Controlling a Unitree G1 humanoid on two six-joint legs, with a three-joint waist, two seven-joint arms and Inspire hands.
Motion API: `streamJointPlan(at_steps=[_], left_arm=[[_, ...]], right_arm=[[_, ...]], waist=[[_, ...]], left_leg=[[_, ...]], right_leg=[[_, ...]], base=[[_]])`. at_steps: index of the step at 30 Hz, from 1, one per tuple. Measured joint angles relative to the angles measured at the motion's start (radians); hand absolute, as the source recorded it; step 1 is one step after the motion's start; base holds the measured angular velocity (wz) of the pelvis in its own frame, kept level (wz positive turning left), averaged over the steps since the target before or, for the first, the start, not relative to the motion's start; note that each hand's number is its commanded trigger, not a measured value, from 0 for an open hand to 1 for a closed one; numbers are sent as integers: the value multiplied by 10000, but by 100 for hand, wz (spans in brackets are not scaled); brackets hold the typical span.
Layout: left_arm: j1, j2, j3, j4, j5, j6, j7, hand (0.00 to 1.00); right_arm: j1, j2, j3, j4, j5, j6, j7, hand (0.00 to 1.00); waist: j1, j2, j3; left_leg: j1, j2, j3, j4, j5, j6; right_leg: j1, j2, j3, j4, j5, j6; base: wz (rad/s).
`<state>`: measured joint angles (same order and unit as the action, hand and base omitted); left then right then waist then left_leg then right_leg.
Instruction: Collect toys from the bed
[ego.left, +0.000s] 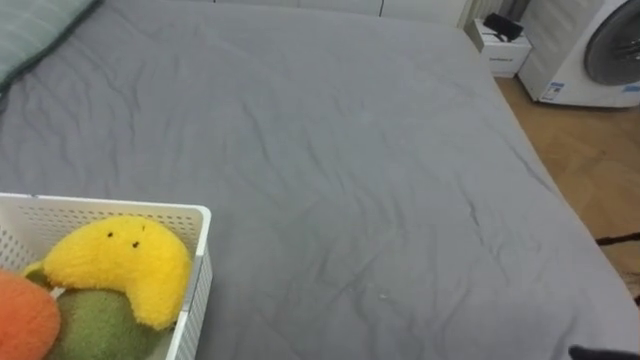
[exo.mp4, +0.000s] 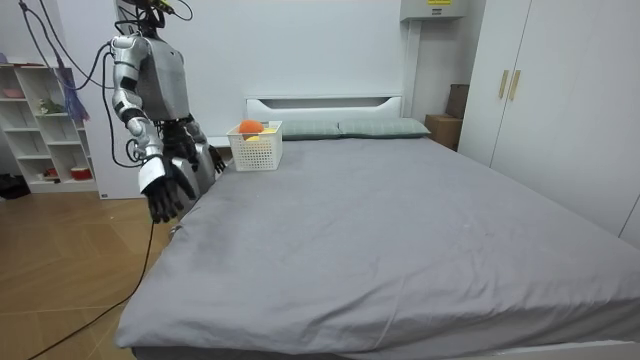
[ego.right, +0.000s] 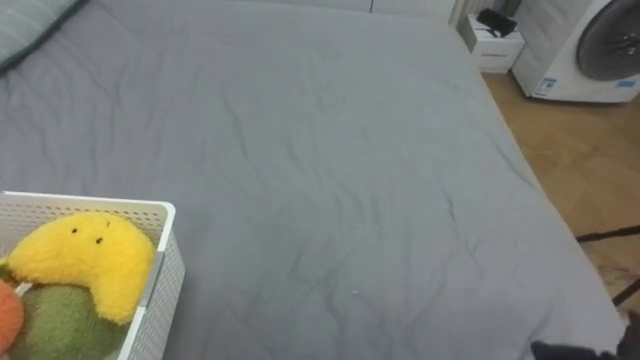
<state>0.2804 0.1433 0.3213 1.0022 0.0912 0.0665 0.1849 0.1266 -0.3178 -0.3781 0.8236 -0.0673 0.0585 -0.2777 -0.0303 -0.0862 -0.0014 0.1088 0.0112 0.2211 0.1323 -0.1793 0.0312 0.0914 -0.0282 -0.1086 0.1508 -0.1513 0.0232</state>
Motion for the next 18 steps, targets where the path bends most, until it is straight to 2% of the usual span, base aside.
streamJointPlan(at_steps=[3,5,6,7,9,11,14,18], left_arm=[[77,5,89,25,0,-2,-3,0],[44,0,145,47,16,-3,-4,0],[84,-5,300,92,76,-3,-4,0],[96,-7,443,99,224,-4,-4,0],[98,-17,612,97,232,-2,-3,0],[192,-28,608,129,217,33,-2,0],[92,-78,559,211,218,211,-4,0],[16,-128,285,391,232,411,-10,0]], right_arm=[[172,10,57,1224,819,-38,117,0],[215,100,47,2044,1060,-33,204,0],[237,186,31,2590,1048,-53,302,0],[310,256,29,3146,1064,-46,417,0],[480,442,27,3606,1045,36,536,0],[572,595,57,4085,1011,86,761,0],[617,741,368,4911,1016,438,1208,0],[616,949,888,5481,978,960,1836,0]], waist=[[85,34,38],[90,-32,1],[90,4,23],[110,-30,-2],[113,22,12],[89,68,-8],[79,183,-25],[81,253,6]], left_leg=[[102,2,8,23,-54,-14],[83,-5,1,36,-70,-17],[84,-6,-12,37,-69,-18],[93,-11,-19,36,-69,-18],[96,-14,-23,31,-72,-20],[102,-19,-27,33,-85,-18],[159,-30,-35,28,-99,-8],[254,-31,-37,27,-154,-11]], right_leg=[[135,7,30,-1,-54,-26],[136,-5,23,0,-117,-62],[145,-1,18,-5,-121,-63],[153,-8,-11,0,-133,-64],[146,-10,-15,-2,-139,-64],[146,-18,-28,-16,-140,-64],[184,-37,-84,-2,-143,-58],[302,-42,-58,-4,-202,-59]], base=[[0],[0],[0],[0],[0],[0],[0],[0]])
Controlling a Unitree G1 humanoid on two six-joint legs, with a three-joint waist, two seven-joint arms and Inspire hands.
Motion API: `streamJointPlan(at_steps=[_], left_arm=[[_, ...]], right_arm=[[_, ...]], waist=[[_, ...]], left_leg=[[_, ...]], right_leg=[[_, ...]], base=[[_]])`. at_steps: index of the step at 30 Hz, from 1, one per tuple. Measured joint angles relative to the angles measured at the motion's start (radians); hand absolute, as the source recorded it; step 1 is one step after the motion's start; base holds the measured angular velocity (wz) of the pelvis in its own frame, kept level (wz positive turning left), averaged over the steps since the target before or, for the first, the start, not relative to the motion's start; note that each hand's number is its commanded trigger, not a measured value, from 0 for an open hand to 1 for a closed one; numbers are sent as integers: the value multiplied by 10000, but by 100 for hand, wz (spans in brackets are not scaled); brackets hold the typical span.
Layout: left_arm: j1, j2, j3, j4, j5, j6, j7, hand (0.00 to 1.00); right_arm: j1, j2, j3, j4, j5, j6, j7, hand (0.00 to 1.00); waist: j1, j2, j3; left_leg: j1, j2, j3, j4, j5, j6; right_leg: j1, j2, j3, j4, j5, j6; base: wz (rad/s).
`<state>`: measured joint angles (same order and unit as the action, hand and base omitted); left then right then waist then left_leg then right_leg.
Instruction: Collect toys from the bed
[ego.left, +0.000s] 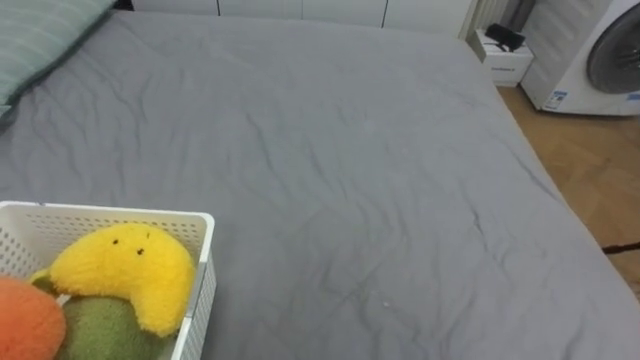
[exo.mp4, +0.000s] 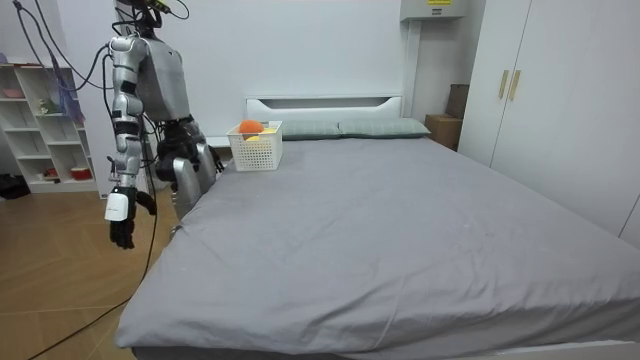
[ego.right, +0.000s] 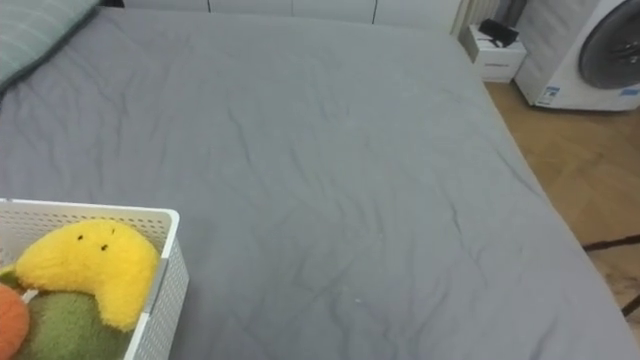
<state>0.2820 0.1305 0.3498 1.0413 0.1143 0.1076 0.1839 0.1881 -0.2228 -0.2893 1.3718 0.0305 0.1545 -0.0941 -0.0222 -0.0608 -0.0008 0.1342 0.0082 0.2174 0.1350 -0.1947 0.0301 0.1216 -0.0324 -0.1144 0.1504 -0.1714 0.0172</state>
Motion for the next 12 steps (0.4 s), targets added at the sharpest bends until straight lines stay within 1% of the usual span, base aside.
streamJointPlan(at_steps=[1,2,4,5,7,8,10,12], left_arm=[[-14,-3,-94,44,26,44,2,0],[-32,-9,-109,98,71,56,4,0],[-120,-51,-130,236,68,184,36,0],[-115,-60,-130,300,68,186,47,0],[-120,-126,-131,401,70,330,101,0],[-104,-142,-132,406,70,372,108,0],[-54,-179,-365,410,63,502,120,0],[-70,-233,-645,411,55,626,112,0]], right_arm=[[3,41,219,31,-9,135,133,0],[3,66,339,39,-10,173,180,0],[-2,258,764,65,-6,281,256,0],[2,324,838,68,-3,330,287,0],[-43,543,1136,63,-9,577,537,0],[-68,597,1147,66,-18,632,594,0],[-161,743,1344,48,-67,801,757,0],[-415,742,1526,7,-402,967,957,0]], waist=[[13,35,-10],[20,54,-9],[31,104,-11],[37,114,-12],[41,155,-18],[35,164,-19],[19,198,-27],[29,246,-29]], left_leg=[[4,1,-1,8,-3,-1],[4,1,-1,11,-4,-1],[2,3,-16,15,-4,0],[4,4,-20,16,-4,0],[9,4,-26,15,-4,0],[13,4,-26,14,-4,-1],[88,1,-36,22,-3,-1],[126,-5,-34,17,-5,-3]], right_leg=[[2,3,14,4,-4,-5],[6,4,14,3,-5,-6],[13,2,-1,4,-7,-7],[20,1,-7,4,-7,-7],[45,3,-15,1,-8,-7],[63,6,-14,4,-8,-7],[147,12,-16,14,-7,-8],[170,4,-24,15,-7,-7]], base=[[0],[0],[0],[0],[0],[0],[0],[0]])
